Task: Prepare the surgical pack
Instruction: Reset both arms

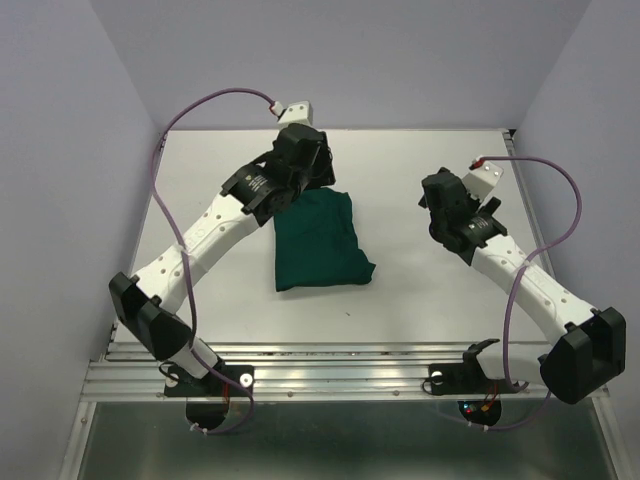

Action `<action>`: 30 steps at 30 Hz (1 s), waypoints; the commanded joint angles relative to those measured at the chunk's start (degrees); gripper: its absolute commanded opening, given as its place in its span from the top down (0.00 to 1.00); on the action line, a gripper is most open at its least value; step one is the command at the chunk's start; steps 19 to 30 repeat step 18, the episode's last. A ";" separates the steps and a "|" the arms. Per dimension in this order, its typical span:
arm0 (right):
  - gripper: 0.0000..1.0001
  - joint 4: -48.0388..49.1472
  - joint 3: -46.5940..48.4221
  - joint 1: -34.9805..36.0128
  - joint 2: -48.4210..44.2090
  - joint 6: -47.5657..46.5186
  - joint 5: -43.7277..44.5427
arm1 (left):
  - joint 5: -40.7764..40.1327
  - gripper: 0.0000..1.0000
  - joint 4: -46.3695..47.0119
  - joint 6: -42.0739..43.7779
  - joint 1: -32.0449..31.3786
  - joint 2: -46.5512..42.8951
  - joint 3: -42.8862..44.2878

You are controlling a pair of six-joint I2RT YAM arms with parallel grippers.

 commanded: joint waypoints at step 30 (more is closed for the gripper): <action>0.00 -1.01 1.66 -0.16 0.61 1.23 -1.85 | -7.82 0.17 7.12 6.58 15.10 -24.78 -27.40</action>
